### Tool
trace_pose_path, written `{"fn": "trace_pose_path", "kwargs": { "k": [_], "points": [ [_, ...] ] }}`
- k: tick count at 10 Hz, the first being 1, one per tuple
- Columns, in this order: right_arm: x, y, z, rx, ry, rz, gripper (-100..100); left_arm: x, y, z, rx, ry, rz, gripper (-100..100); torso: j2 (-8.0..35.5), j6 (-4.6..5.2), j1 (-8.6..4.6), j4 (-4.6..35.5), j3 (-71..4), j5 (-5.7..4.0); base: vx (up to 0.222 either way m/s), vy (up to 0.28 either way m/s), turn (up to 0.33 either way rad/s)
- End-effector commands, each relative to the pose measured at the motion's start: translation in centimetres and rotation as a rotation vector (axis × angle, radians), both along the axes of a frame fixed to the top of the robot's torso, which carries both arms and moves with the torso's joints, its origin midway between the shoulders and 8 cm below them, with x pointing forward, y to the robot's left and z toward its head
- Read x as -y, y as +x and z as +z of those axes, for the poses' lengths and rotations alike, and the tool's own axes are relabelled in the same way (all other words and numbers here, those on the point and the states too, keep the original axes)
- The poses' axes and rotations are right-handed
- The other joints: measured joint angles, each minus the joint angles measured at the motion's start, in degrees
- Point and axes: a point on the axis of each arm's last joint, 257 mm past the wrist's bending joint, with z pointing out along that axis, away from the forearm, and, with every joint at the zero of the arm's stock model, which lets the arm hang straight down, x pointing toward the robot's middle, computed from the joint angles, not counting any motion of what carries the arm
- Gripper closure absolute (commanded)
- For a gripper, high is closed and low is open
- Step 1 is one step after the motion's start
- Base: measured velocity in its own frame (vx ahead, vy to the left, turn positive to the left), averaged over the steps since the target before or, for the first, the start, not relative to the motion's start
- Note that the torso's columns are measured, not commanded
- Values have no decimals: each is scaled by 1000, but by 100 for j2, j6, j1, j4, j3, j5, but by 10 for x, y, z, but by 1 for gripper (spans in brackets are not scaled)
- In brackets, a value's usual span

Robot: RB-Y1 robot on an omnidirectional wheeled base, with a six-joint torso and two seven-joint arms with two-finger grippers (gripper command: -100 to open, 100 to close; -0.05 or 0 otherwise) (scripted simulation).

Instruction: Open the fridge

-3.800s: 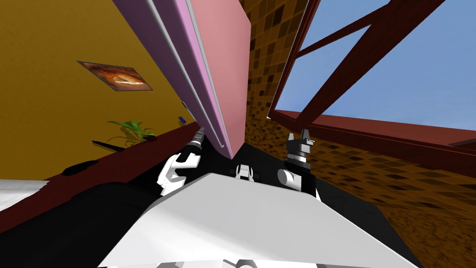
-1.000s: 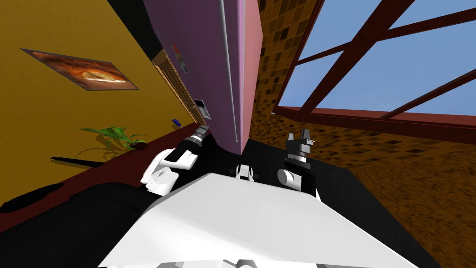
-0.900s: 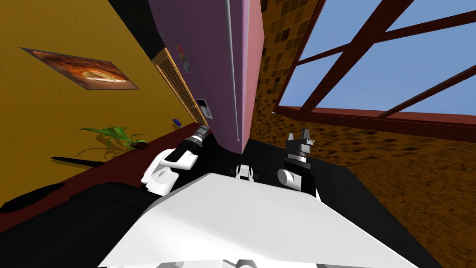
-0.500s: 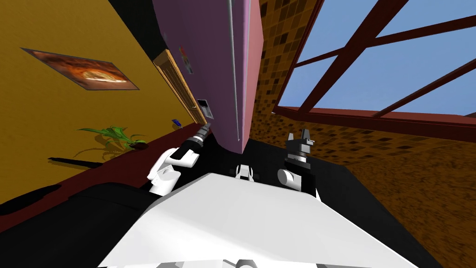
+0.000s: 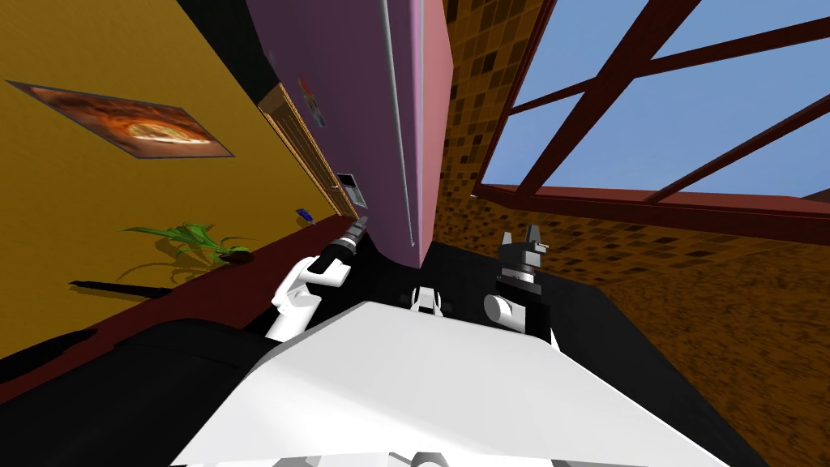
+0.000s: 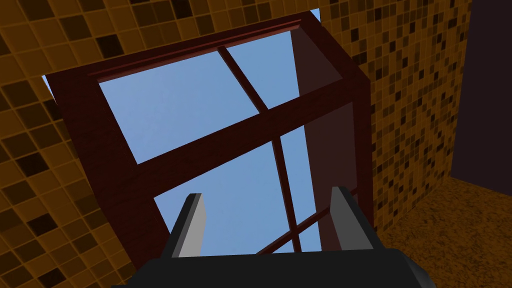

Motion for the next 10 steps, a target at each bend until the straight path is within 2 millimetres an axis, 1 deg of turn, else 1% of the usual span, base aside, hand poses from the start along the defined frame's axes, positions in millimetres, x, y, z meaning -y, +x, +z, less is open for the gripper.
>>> {"fn": "trace_pose_path", "kwargs": {
  "k": [1, 5, 10],
  "points": [
    [0, 0, 0, 0, 0, 0, 0, -5, 11, -5, 17, 14, 3, -100, -4, 0, -2, -1, -2, -1, 37, -71, -59],
    [0, 0, 0, 0, 0, 0, 0, -9, 24, -11, 38, 34, 3, -100, -3, 1, -2, -1, -2, 0, 42, -77, -44],
    [0, 0, 0, 0, 0, 0, 0, -17, 40, -26, 43, 58, 9, -100, -2, 0, 1, 0, -1, 0, 31, -62, -34]
  ]
}}
